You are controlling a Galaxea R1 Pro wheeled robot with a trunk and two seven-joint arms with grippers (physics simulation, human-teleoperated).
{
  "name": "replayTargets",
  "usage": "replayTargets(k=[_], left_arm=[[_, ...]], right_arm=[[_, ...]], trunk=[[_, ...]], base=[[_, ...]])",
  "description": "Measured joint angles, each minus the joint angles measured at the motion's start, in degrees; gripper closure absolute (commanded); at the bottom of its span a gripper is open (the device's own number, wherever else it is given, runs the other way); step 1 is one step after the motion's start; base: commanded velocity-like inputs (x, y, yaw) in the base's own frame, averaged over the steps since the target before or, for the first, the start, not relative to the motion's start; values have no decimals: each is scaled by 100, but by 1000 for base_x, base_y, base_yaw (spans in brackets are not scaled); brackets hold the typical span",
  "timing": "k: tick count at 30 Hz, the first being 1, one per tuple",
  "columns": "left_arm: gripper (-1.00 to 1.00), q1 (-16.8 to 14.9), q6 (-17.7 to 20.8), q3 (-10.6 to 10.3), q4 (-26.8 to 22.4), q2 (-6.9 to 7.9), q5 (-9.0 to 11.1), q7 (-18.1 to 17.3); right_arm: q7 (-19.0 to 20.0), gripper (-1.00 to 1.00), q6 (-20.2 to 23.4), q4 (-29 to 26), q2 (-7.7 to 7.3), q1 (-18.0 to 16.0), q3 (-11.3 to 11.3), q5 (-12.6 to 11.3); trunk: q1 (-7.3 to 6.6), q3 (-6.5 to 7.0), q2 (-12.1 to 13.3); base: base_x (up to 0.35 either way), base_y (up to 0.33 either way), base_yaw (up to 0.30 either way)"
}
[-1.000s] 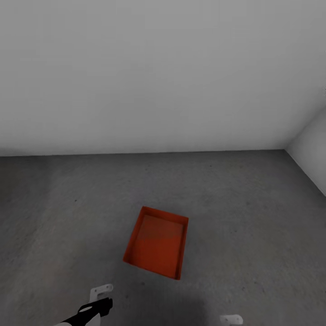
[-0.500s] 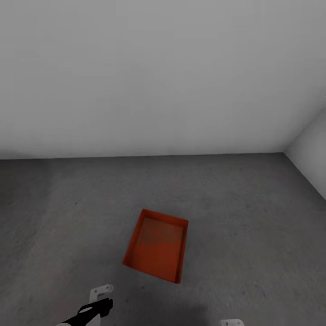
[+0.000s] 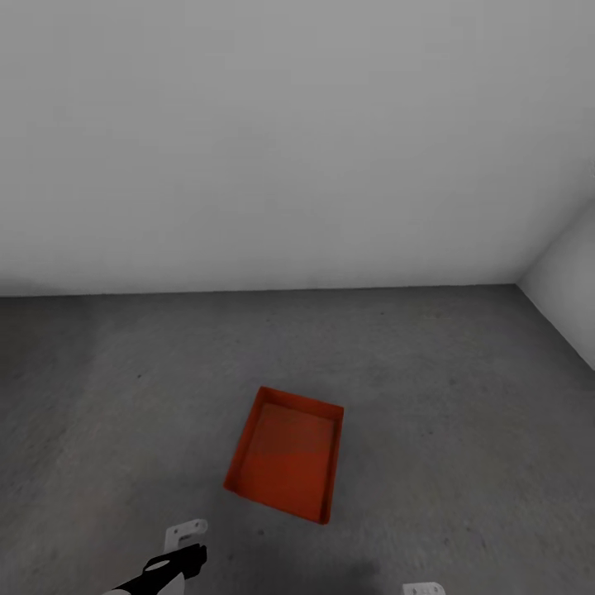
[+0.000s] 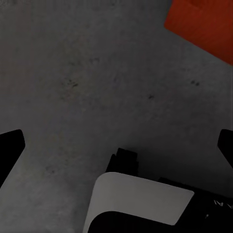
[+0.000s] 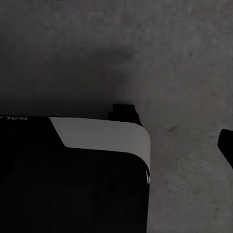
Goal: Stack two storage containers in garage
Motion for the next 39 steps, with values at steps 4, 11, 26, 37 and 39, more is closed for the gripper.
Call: replayTargets(k=[4,11,26,37,39], left_arm=[[-100,0,1,0,1,-1,2,0],[-100,0,7,0,5,-1,8,0],[-100,0,19,0,7,-1,8,0],[-100,0,21,0,8,-1,8,0],[-100,0,23,0,8,-1,8,0]], right_arm=[[0,-100,1,0,0,0,-3,0],[1,-100,1,0,0,0,-2,0],[4,-100,1,0,0,0,-3,0],[5,-100,-1,0,0,0,-4,0],[5,-100,0,0,0,0,-4,0]], trunk=[[0,36,0],[0,98,0],[0,232,0],[0,329,0],[0,347,0]], base=[[0,0,0],[0,0,0],[0,0,-3],[0,0,-58],[0,0,-64]])
